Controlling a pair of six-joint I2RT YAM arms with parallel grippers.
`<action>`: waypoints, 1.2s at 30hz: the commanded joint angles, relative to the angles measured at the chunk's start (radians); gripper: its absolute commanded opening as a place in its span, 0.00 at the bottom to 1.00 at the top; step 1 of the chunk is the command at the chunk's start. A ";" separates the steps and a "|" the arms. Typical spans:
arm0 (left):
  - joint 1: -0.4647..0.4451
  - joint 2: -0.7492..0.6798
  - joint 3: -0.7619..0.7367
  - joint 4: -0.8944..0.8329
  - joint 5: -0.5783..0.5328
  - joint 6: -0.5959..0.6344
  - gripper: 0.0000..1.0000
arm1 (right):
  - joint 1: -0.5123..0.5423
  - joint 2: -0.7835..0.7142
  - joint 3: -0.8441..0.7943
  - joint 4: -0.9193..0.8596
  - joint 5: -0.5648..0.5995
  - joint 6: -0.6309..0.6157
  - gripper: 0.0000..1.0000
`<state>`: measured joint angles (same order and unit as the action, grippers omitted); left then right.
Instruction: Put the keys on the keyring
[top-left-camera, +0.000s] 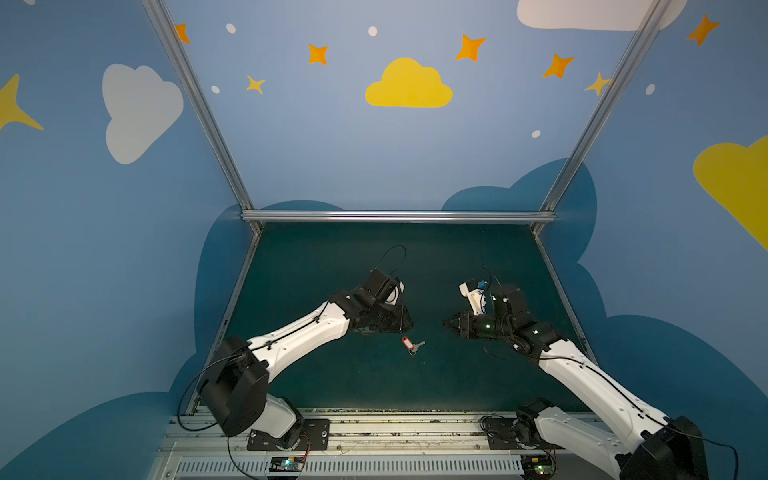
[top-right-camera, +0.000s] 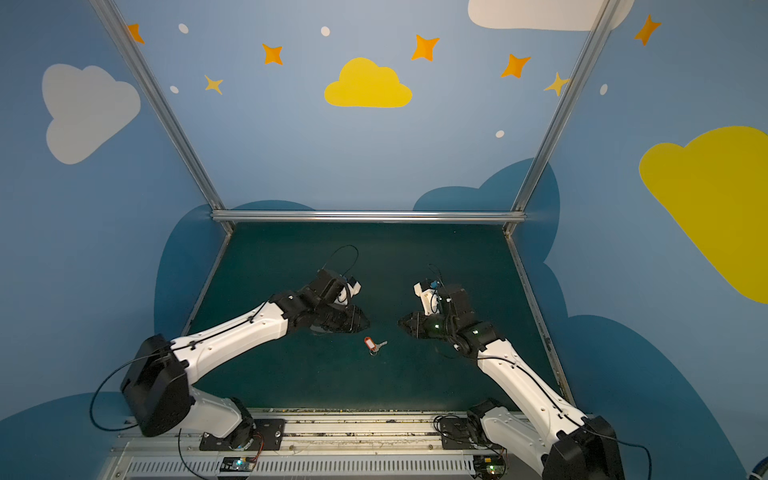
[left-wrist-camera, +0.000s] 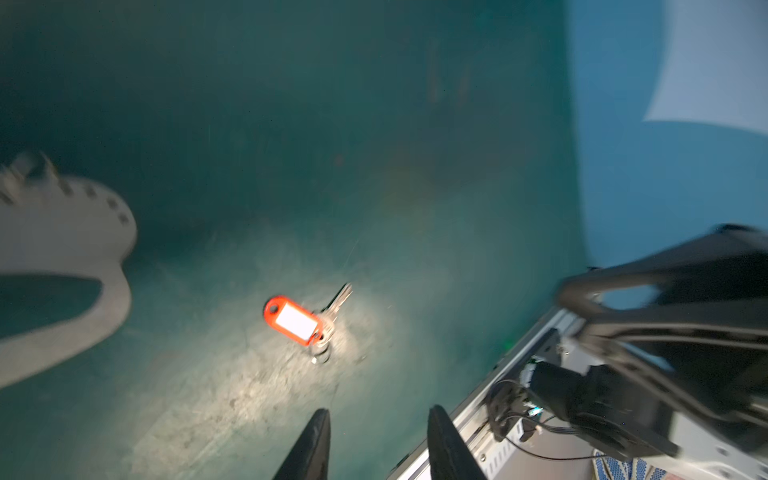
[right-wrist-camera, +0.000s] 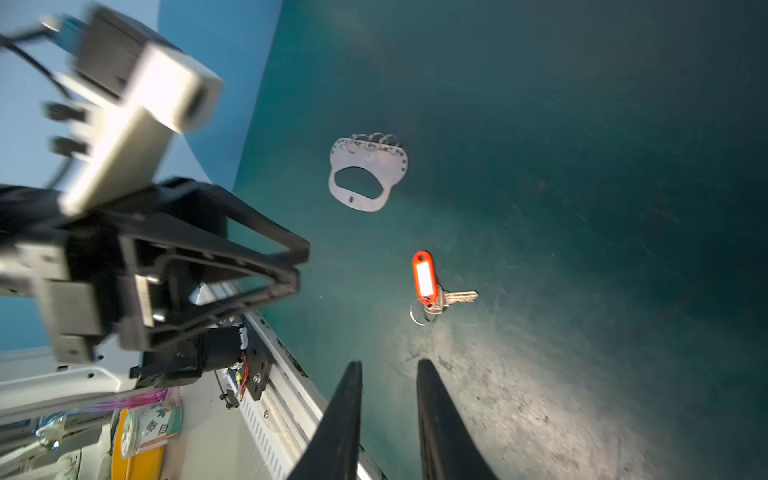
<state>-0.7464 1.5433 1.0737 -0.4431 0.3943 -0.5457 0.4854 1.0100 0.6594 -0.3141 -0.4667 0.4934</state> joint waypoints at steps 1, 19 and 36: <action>-0.011 0.104 0.037 -0.072 0.047 -0.043 0.41 | 0.004 0.002 -0.040 0.031 0.011 0.010 0.28; -0.034 0.412 0.179 -0.171 0.092 -0.065 0.15 | 0.003 -0.029 -0.083 0.037 0.033 0.019 0.29; 0.001 0.208 0.442 -0.486 -0.019 0.172 0.04 | 0.004 -0.069 -0.038 0.135 -0.170 -0.031 0.29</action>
<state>-0.7544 1.8221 1.4441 -0.8120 0.4011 -0.4725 0.4862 0.9806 0.5854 -0.2504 -0.5503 0.4847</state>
